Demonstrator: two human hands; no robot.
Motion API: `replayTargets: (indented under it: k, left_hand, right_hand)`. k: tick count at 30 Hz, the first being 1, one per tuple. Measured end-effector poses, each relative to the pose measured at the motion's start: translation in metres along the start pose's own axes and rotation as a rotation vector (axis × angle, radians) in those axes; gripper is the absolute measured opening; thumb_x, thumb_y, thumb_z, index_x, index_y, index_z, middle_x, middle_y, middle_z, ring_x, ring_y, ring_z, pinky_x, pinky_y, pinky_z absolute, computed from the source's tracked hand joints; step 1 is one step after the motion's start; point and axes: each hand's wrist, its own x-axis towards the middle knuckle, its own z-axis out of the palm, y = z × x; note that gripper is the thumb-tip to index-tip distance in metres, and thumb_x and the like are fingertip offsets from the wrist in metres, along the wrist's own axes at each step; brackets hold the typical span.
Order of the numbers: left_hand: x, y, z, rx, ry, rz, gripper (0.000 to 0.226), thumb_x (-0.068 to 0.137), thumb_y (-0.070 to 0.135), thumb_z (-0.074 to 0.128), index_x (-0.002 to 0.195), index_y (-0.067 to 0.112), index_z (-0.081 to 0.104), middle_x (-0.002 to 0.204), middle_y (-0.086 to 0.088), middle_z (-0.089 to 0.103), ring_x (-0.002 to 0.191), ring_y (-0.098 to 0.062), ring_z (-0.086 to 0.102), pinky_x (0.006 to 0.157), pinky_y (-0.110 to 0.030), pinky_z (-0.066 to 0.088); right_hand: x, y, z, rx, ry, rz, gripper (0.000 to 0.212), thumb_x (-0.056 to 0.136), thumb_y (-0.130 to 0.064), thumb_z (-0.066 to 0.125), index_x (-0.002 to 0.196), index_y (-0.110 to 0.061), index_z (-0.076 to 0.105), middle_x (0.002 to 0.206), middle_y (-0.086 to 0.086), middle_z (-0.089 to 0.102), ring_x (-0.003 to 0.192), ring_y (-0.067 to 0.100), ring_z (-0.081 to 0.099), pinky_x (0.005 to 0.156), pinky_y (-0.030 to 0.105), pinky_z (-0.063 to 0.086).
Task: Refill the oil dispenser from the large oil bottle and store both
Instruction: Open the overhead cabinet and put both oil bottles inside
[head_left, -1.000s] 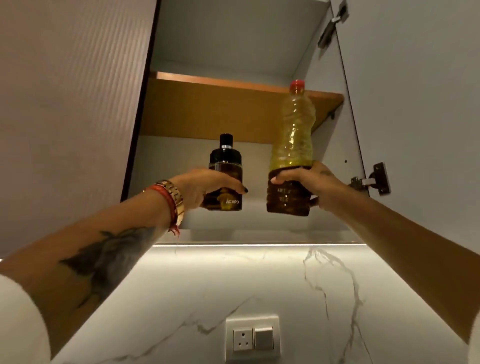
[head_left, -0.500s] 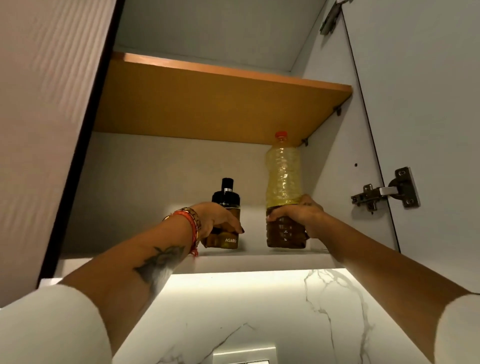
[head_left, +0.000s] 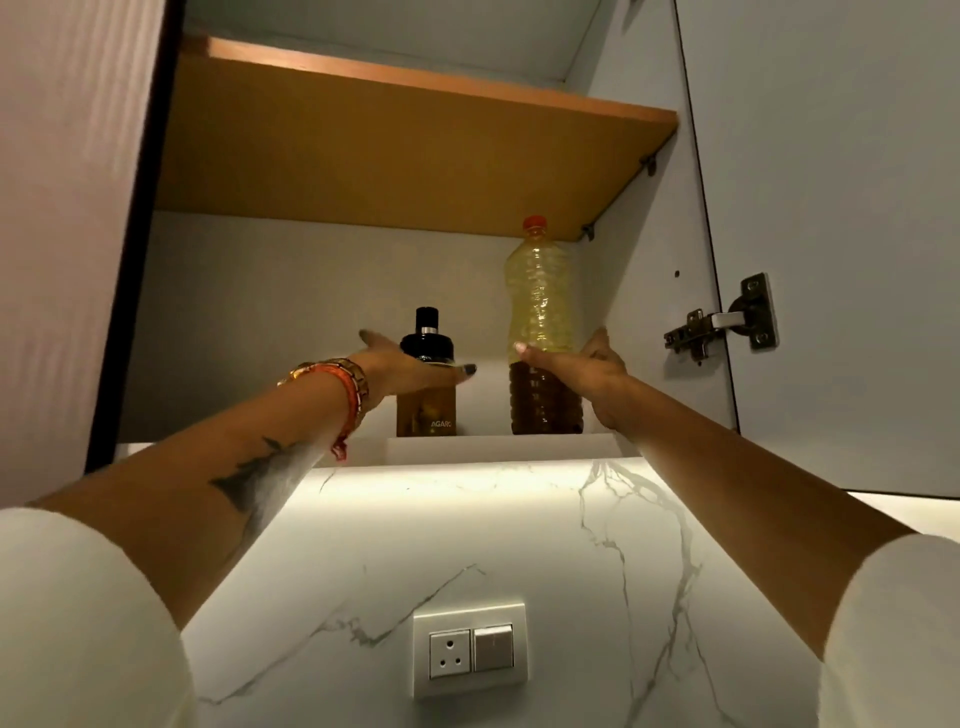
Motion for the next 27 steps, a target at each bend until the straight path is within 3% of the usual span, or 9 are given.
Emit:
replayTargets:
  k: [1, 3, 6, 12, 19, 23, 27]
  left_hand:
    - [-0.007, 0.002, -0.003, 0.017, 0.078, 0.017, 0.127, 0.064, 0.063, 0.067, 0.145, 0.009, -0.014, 0.155, -0.017, 0.012, 0.139, -0.038, 0.020, 0.112, -0.044, 0.024]
    - [-0.021, 0.004, -0.007, 0.055, 0.241, 0.101, 0.115, 0.069, 0.066, 0.060, 0.147, 0.009, -0.003, 0.150, -0.017, 0.026, 0.131, -0.038, 0.035, 0.095, -0.037, 0.039]
    - [-0.052, 0.009, -0.011, 0.080, 0.380, 0.229, 0.092, 0.079, 0.063, 0.053, 0.144, 0.011, 0.013, 0.142, -0.015, 0.037, 0.123, -0.035, 0.044, 0.078, -0.032, 0.038]
    - [-0.112, 0.013, -0.011, 0.134, 0.557, 0.415, 0.089, 0.079, 0.067, 0.049, 0.145, 0.015, 0.019, 0.150, -0.013, 0.029, 0.131, -0.034, 0.037, 0.100, -0.044, 0.037]
    - [-0.199, 0.026, 0.009, 0.202, 0.672, 0.496, 0.083, 0.083, 0.063, 0.045, 0.147, 0.019, 0.014, 0.155, -0.006, 0.016, 0.139, -0.027, 0.024, 0.108, -0.045, 0.026]
    - [-0.249, 0.043, 0.016, 0.169, 0.697, 0.545, 0.080, 0.085, 0.060, 0.045, 0.147, 0.021, 0.013, 0.156, -0.003, 0.013, 0.141, -0.023, 0.019, 0.110, -0.044, 0.023]
    - [-0.297, 0.060, 0.017, 0.168, 0.692, 0.603, 0.078, 0.086, 0.058, 0.045, 0.147, 0.023, 0.012, 0.157, -0.001, 0.012, 0.143, -0.021, 0.015, 0.112, -0.043, 0.018]
  right_hand:
    - [-0.008, -0.001, -0.005, -0.022, 0.070, -0.045, 0.111, 0.063, -0.060, 0.072, 0.146, -0.019, 0.010, 0.146, 0.013, 0.030, 0.132, 0.032, 0.034, 0.102, 0.043, 0.036]
    - [-0.025, -0.004, -0.014, -0.054, 0.145, -0.153, 0.102, 0.069, -0.060, 0.067, 0.145, -0.021, 0.011, 0.150, 0.012, 0.024, 0.135, 0.032, 0.027, 0.105, 0.044, 0.032]
    - [-0.055, -0.009, -0.028, -0.059, 0.180, -0.283, 0.093, 0.074, -0.059, 0.064, 0.145, -0.020, 0.017, 0.149, 0.012, 0.028, 0.134, 0.031, 0.030, 0.103, 0.043, 0.034]
    - [-0.113, -0.030, -0.048, 0.055, 0.164, -0.425, 0.082, 0.077, -0.060, 0.058, 0.142, -0.024, 0.023, 0.146, 0.009, 0.034, 0.129, 0.026, 0.037, 0.098, 0.037, 0.040]
    - [-0.191, -0.048, -0.084, 0.201, 0.109, -0.526, 0.067, 0.083, -0.050, 0.056, 0.138, -0.026, 0.027, 0.141, 0.004, 0.039, 0.108, 0.008, 0.038, 0.067, 0.008, 0.032]
    - [-0.235, -0.061, -0.120, 0.210, 0.080, -0.538, 0.067, 0.084, -0.048, 0.055, 0.140, -0.026, 0.026, 0.145, 0.002, 0.035, 0.125, 0.015, 0.039, 0.088, 0.021, 0.035]
    - [-0.274, -0.075, -0.158, 0.226, 0.069, -0.544, 0.065, 0.085, -0.047, 0.054, 0.141, -0.027, 0.026, 0.148, 0.001, 0.033, 0.130, 0.018, 0.037, 0.096, 0.028, 0.034]
